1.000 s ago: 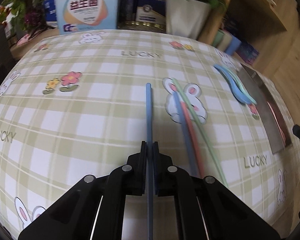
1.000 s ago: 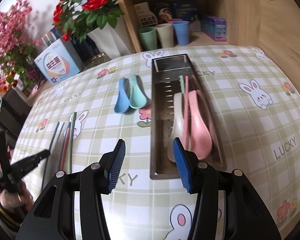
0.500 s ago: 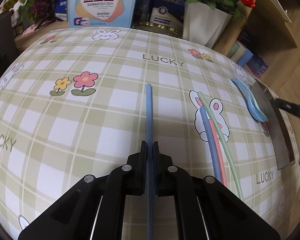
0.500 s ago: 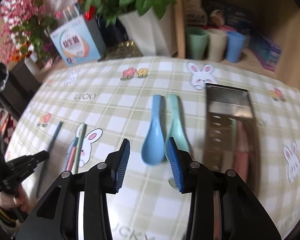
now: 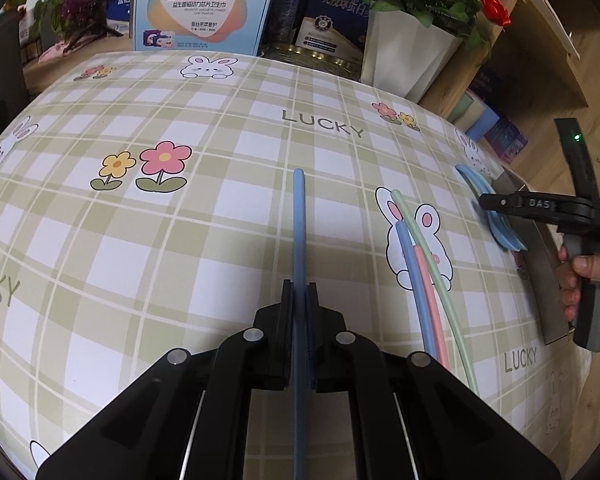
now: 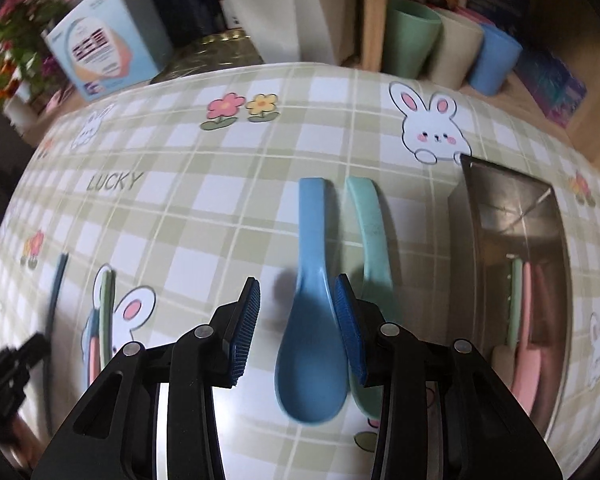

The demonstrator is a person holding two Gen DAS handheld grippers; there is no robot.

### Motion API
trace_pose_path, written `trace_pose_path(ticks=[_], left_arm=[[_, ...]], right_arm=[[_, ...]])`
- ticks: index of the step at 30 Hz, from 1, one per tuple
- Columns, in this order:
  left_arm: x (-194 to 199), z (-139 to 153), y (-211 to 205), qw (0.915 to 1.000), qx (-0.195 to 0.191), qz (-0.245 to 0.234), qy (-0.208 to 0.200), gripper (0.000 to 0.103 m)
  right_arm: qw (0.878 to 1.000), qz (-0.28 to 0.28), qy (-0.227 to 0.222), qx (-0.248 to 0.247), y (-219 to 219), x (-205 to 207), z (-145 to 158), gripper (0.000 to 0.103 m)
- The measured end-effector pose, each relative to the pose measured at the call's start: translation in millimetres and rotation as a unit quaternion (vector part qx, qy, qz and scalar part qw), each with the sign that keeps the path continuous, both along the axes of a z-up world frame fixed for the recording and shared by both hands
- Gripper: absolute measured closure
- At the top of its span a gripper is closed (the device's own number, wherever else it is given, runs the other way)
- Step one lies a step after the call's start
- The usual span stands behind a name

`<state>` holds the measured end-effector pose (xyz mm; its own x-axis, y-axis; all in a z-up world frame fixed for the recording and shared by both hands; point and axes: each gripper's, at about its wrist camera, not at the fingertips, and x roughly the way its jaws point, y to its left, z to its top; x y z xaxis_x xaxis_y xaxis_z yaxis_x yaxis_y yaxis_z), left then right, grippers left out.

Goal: Organize utensils
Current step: 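Grasp the blue spoon by its handle with the right tool, then lift the blue spoon with the right tool and carry it toward the caddy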

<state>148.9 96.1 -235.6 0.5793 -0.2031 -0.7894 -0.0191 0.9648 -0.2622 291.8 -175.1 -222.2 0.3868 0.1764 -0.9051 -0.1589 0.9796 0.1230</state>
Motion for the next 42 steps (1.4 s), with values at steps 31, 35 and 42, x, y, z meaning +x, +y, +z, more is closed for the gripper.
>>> trace_pose_path(ticks=[31, 35, 42], left_arm=[[0, -1, 3, 0.9998, -0.016, 0.007, 0.003, 0.097], [0, -1, 2, 0.9999, -0.014, 0.007, 0.004, 0.097], [0, -1, 1, 0.9999, -0.01, 0.008, 0.004, 0.097]], right_arm=[[0.999, 0.013, -0.024, 0.036, 8, -57, -4, 0.081], [0.998, 0.013, -0.026, 0.063, 5, -74, -1, 0.081], [0.993, 0.006, -0.022, 0.115, -7, -110, -2, 0.081]])
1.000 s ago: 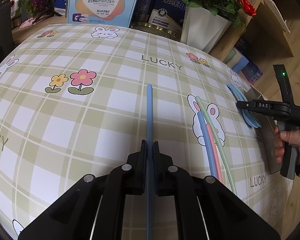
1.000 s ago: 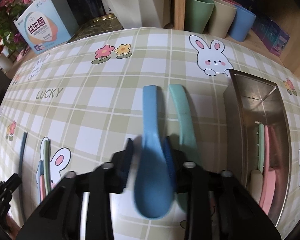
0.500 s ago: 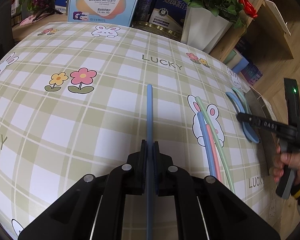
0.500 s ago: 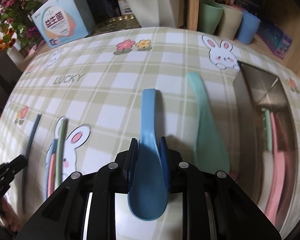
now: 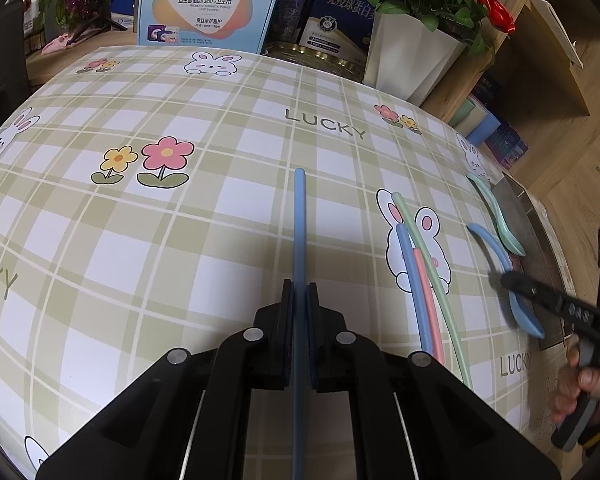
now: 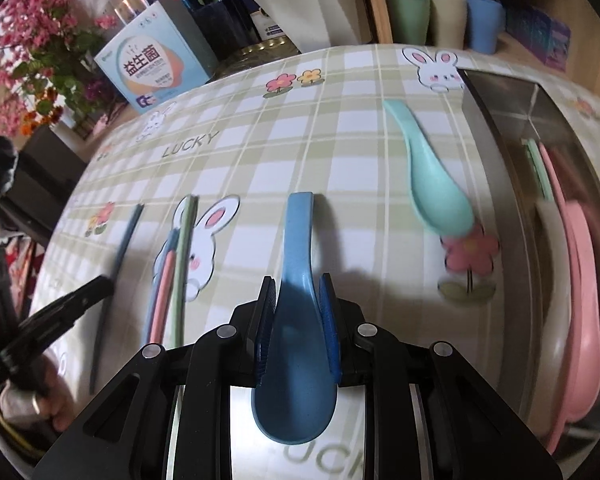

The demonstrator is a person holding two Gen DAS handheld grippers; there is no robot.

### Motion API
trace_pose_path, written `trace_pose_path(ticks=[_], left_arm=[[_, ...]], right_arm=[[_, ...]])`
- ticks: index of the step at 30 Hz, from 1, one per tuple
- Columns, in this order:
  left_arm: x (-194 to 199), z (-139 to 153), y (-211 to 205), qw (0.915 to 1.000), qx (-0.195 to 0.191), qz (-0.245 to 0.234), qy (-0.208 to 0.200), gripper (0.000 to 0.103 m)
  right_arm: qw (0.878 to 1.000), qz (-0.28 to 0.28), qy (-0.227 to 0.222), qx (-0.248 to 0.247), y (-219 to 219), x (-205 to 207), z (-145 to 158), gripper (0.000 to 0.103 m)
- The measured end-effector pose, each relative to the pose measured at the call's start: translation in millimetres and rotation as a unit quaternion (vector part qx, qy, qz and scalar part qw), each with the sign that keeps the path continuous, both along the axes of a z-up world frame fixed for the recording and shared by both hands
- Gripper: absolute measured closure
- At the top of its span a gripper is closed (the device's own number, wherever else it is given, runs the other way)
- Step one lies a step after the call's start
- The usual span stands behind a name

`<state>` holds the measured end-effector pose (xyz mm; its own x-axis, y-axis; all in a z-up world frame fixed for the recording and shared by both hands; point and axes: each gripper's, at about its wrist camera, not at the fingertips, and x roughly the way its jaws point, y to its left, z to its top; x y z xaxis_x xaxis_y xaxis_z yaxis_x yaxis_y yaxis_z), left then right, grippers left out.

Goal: Organize utensils
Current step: 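Lift the blue spoon with the right tool and carry it toward the caddy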

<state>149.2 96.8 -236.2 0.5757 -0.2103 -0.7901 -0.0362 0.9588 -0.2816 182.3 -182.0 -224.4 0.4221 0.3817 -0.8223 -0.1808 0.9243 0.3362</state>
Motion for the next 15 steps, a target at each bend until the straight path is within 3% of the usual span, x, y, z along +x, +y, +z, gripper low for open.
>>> trace_pose_path(ticks=[7, 15], left_arm=[[0, 0, -1, 1.0, 0.003, 0.001, 0.0, 0.097], [0, 0, 0, 1.0, 0.003, 0.001, 0.0, 0.097]], right_arm=[[0.999, 0.023, 0.006, -0.022, 5, -22, -6, 0.081], [0.999, 0.037, 0.03, -0.013, 12, -15, -4, 0.079]])
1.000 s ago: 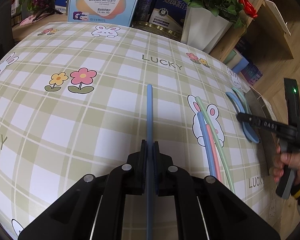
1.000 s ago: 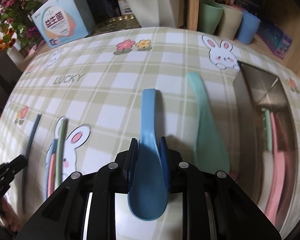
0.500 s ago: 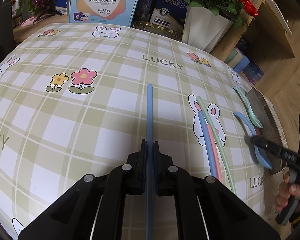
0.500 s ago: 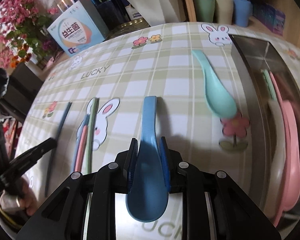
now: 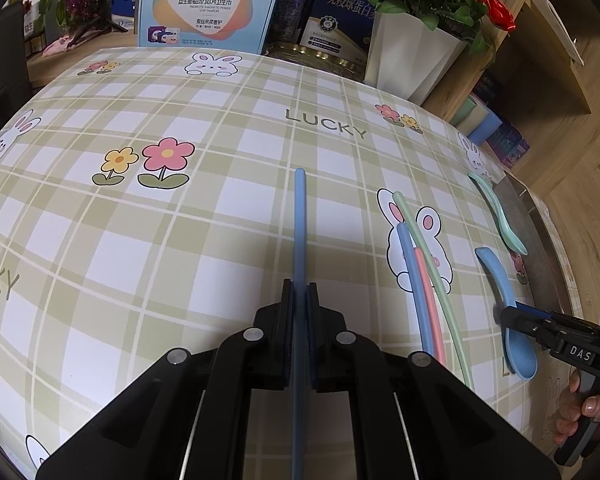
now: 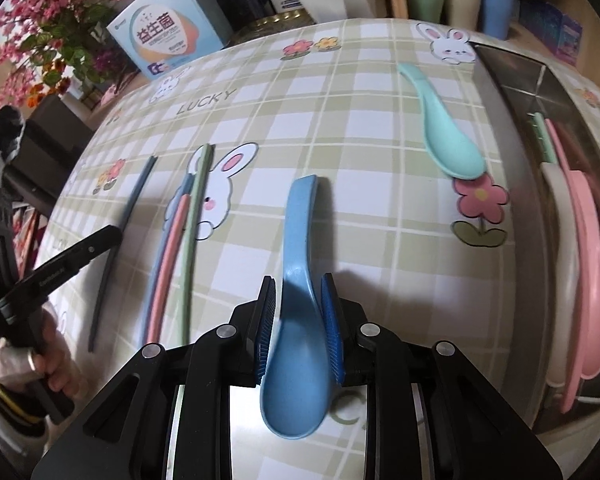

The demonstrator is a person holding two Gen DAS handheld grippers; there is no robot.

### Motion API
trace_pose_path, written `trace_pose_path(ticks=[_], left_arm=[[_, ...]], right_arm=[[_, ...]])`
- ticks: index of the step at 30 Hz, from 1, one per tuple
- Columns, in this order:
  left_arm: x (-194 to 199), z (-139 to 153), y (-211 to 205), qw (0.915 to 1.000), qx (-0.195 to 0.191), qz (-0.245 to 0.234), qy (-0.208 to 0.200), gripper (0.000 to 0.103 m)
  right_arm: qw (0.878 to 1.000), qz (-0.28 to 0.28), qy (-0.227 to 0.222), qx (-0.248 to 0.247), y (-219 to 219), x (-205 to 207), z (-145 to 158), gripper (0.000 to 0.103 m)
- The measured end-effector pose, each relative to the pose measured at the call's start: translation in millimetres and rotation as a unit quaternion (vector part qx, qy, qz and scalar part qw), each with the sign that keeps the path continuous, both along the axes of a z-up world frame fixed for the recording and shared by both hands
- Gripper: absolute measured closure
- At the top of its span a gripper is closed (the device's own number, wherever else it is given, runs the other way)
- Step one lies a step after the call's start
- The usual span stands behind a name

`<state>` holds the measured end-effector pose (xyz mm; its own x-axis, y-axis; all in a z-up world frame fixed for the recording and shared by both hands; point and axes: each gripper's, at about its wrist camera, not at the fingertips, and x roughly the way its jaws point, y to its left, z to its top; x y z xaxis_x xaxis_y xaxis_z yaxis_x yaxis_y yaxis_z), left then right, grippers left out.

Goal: Organize utensils
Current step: 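Lift the blue spoon with the right tool and carry it toward the caddy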

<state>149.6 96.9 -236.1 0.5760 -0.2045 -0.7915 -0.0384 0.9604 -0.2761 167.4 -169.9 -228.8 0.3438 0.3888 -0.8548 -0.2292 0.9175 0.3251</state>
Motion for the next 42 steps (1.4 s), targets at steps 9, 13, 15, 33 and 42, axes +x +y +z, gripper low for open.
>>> trace_pose_path(ticks=[9, 13, 15, 33, 42], left_arm=[[0, 1, 0, 1.0, -0.002, -0.001, 0.0, 0.097], [1, 1, 0, 1.0, -0.001, 0.0, 0.0, 0.097], [1, 1, 0, 1.0, 0.0, 0.0, 0.001, 0.097], [-16, 33, -21, 0.9999, -0.013, -0.009, -0.006, 0.097], [-11, 50, -47, 0.9994, -0.012, -0.027, -0.017, 0.097]], right_arm=[[1.0, 0.008, -0.009, 0.016, 10, 2, 4, 0.094], [1.0, 0.003, -0.013, 0.019, 8, 1, 3, 0.096], [1.0, 0.004, -0.015, 0.02, 8, 0, 4, 0.097], [0.995, -0.019, -0.072, 0.066, -29, -11, 30, 0.097], [0.993, -0.058, -0.103, 0.013, -130, 6, 58, 0.097]])
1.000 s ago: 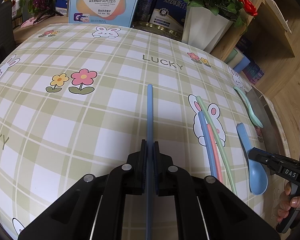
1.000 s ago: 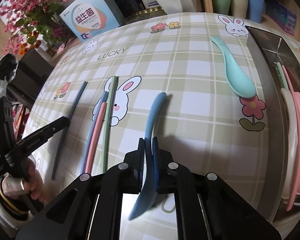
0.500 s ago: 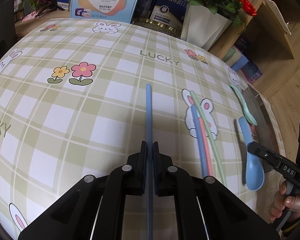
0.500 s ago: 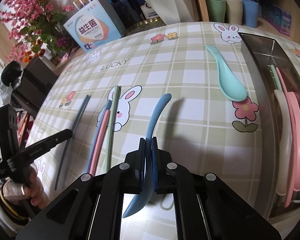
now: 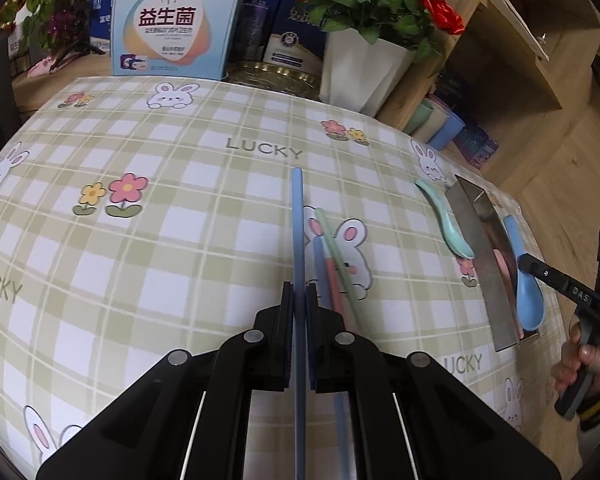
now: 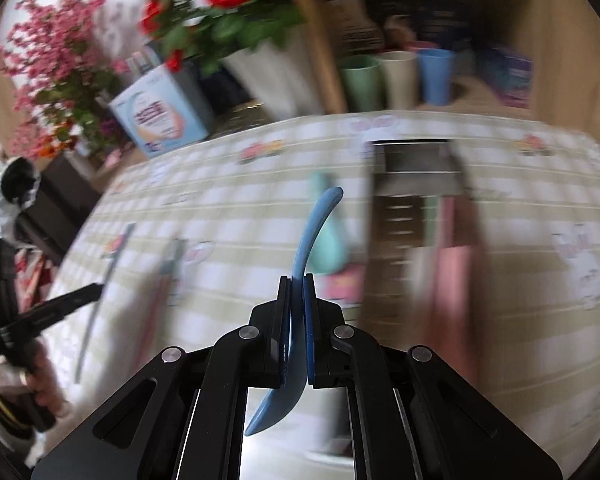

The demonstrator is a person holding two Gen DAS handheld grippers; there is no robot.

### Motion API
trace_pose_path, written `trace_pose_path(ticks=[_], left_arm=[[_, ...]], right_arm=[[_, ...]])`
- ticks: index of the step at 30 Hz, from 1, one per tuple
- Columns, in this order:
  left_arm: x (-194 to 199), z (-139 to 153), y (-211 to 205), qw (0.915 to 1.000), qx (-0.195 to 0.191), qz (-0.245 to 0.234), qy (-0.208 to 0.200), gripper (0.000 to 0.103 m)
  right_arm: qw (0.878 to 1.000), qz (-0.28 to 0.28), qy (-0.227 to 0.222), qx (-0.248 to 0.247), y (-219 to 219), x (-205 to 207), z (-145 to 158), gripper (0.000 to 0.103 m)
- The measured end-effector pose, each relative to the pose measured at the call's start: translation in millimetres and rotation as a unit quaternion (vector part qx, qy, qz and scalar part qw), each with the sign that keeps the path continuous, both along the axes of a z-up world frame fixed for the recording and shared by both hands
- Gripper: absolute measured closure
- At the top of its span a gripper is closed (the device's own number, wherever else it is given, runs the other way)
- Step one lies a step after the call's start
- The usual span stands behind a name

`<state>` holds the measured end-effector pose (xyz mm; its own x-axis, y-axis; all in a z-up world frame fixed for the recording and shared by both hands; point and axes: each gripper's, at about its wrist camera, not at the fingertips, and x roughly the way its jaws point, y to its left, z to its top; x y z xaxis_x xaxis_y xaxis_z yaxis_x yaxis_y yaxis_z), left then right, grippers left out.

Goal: Organize utensils
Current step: 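Lift the blue spoon with the right tool and carry it toward the caddy, then lower the blue spoon into the steel caddy and open the right tool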

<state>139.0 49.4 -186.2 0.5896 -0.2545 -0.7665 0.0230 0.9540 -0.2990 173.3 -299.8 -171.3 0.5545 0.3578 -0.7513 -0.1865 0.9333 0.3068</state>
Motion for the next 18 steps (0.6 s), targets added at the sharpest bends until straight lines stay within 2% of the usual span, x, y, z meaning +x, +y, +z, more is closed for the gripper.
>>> trace_pose_path(ticks=[4, 18], left_arm=[[0, 0, -10, 1.0, -0.004, -0.006, 0.004, 0.097], [-1, 6, -21, 0.9999, -0.006, -0.014, 0.004, 0.097]], right_arm=[[1.0, 0.0, 0.016, -0.022, -21, 5, -13, 0.097], [0.999, -0.024, 0.039, 0.001, -23, 11, -47, 0.097]])
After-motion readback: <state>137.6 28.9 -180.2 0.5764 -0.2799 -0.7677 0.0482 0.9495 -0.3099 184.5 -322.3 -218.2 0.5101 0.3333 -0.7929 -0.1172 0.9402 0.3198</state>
